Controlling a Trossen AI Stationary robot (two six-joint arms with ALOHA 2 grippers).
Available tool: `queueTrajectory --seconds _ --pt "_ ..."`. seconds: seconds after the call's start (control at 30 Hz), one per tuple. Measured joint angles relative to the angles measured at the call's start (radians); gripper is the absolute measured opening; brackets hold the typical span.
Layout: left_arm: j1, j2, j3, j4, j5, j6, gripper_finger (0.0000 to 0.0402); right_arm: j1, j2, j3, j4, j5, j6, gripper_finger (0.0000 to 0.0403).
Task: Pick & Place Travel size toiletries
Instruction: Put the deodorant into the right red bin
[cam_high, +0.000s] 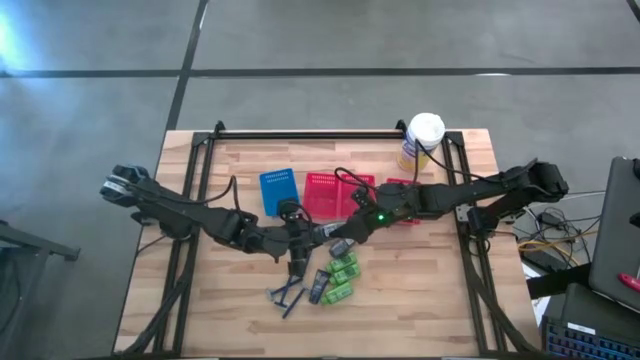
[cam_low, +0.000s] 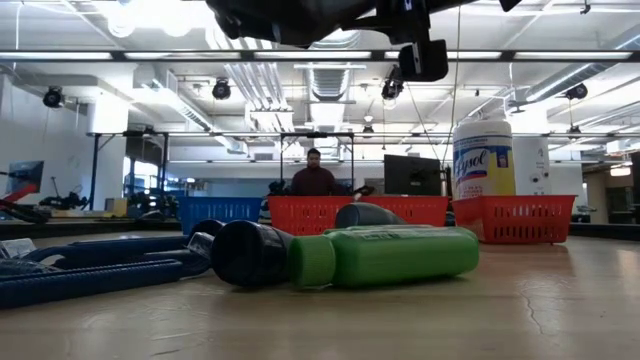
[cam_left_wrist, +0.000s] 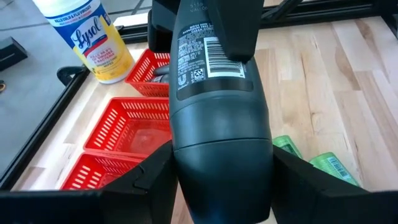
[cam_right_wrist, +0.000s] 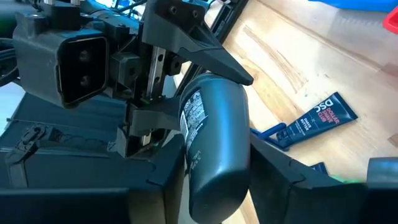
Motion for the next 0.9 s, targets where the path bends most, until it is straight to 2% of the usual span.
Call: queueTrajectory --seconds 0.1,0.27,0.37,0.5,0.6,0.73,0.9 --pt "0.0 0.0 0.0 -0.001 -0.001 0.002 0.0201 0.0 0.0 0.0 -0.002 0.0 0.001 0.0119" --pt "0.0 0.0 0.0 0.003 0.001 -0.005 0.023 0.0 0.0 0.0 -0.002 0.001 -0.008 0.0116" --pt "0.0 0.0 0.0 0.002 0.002 -0.017 0.0233 -0.001 0.0 0.0 -0.006 0.003 -0.024 0.0115" --pt "-0.002 -0.003 0.002 -0.078 0.003 -0.057 0.0235 -0.002 -0.003 0.0 -0.027 0.036 -0.048 0.0112" --pt "-0.01 -0.004 0.002 -0.174 0.01 -0.123 0.0236 -0.004 -0.03 -0.002 -0.114 0.108 -0.069 0.011" --pt "-0.023 -0.01 0.002 -0.306 0.009 -0.203 0.0237 -0.006 -0.098 -0.002 -0.35 0.249 -0.087 0.0105" --pt "-0.028 -0.011 0.001 -0.444 0.007 -0.284 0.0237 0.024 -0.223 -0.001 -0.712 0.513 -0.026 0.0077"
